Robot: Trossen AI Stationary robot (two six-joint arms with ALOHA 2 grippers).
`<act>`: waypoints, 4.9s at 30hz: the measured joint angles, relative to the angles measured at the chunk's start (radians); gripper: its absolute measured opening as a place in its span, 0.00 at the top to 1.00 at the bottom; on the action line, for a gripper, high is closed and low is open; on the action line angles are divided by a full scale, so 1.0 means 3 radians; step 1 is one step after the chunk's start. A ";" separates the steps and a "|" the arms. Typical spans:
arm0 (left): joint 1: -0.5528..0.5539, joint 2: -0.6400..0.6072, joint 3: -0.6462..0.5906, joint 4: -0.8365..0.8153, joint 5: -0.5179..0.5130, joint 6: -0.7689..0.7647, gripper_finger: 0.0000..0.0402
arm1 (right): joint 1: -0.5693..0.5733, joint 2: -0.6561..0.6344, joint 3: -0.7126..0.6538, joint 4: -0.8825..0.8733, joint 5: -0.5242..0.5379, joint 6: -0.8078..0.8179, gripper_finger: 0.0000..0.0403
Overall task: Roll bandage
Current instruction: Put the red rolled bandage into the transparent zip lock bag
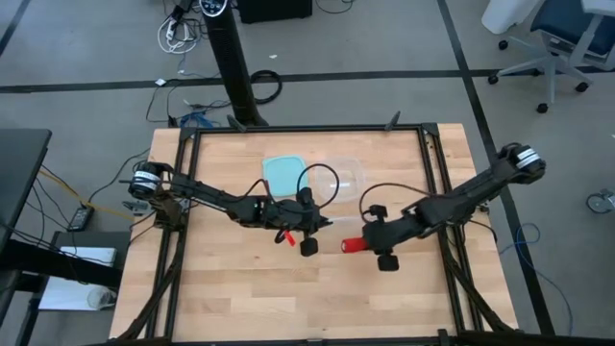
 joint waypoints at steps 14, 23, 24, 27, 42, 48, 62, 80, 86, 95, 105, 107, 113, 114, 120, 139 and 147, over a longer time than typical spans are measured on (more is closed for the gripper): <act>0.0000 0.0000 0.0000 -0.0018 -0.0003 -0.0006 1.00 | -0.0010 0.0469 0.0000 -0.0269 -0.0170 0.0045 0.69; 0.0000 0.0000 0.0000 -0.0018 -0.0003 0.0003 1.00 | -0.0009 0.0492 0.0000 -0.0343 -0.0172 0.0055 0.59; 0.0000 0.0000 0.0000 -0.0016 -0.0001 0.0005 1.00 | -0.0009 0.0507 0.0000 -0.0353 -0.0172 0.0062 0.58; 0.0000 0.0000 0.0000 -0.0016 -0.0002 0.0004 1.00 | -0.0009 0.0562 0.0000 -0.0416 -0.0172 0.0063 0.56; 0.0000 0.0000 0.0000 -0.0017 0.0033 -0.0007 1.00 | -0.0005 0.0605 0.0002 -0.0473 -0.0238 0.0130 0.43; 0.0000 0.0000 0.0000 -0.0015 0.0037 -0.0008 1.00 | 0.0035 0.0387 0.0146 -0.0781 0.0075 0.0178 0.44; 0.0006 0.0000 0.0000 -0.0044 -0.0045 -0.0096 1.00 | 0.0057 0.0145 0.0622 -0.0761 0.0898 -0.0321 0.44; 0.0006 0.0001 0.0000 -0.0092 -0.0165 -0.0236 1.00 | 0.0023 0.0273 0.0809 -0.0336 0.1297 -0.1111 0.45; 0.0006 0.0001 0.0000 -0.0024 -0.0158 -0.0234 1.00 | -0.0030 0.0311 0.0809 -0.0331 0.1230 -0.1131 0.45; 0.0006 0.0001 0.0000 0.0103 -0.0100 -0.0201 1.00 | -0.0108 0.0433 0.0806 -0.0409 0.1172 -0.1123 0.45; 0.0000 0.0006 0.0000 0.0686 -0.0470 0.0292 1.00 | -0.0400 0.0433 0.0806 -0.0388 0.0446 -0.0348 0.46; 0.0002 0.0006 0.0000 0.0813 -0.0486 0.0376 1.00 | -0.0423 0.0433 0.0807 -0.0380 0.0506 -0.0330 0.47; 0.0073 0.0005 0.0000 0.0905 -0.0106 0.0392 1.00 | -0.0402 0.0436 0.0806 -0.0122 0.0256 -0.1490 0.47; 0.0089 0.0005 0.0000 0.0891 -0.0002 0.0337 1.00 | -0.0391 0.0436 0.0806 -0.0081 0.0254 -0.1718 0.47; 0.0210 0.0003 0.0001 0.0727 0.0443 -0.0130 1.00 | -0.0335 0.0436 0.0805 -0.0057 0.0186 -0.3076 0.48; 0.0357 -0.0001 0.0013 0.0771 0.1230 -0.0795 1.00 | -0.0299 0.0436 0.0804 0.0278 0.0363 -0.4371 0.48; 0.0334 -0.0005 0.0018 0.0661 0.1273 -0.0748 1.00 | -0.0281 0.0436 0.0802 0.0399 0.0472 -0.4607 0.49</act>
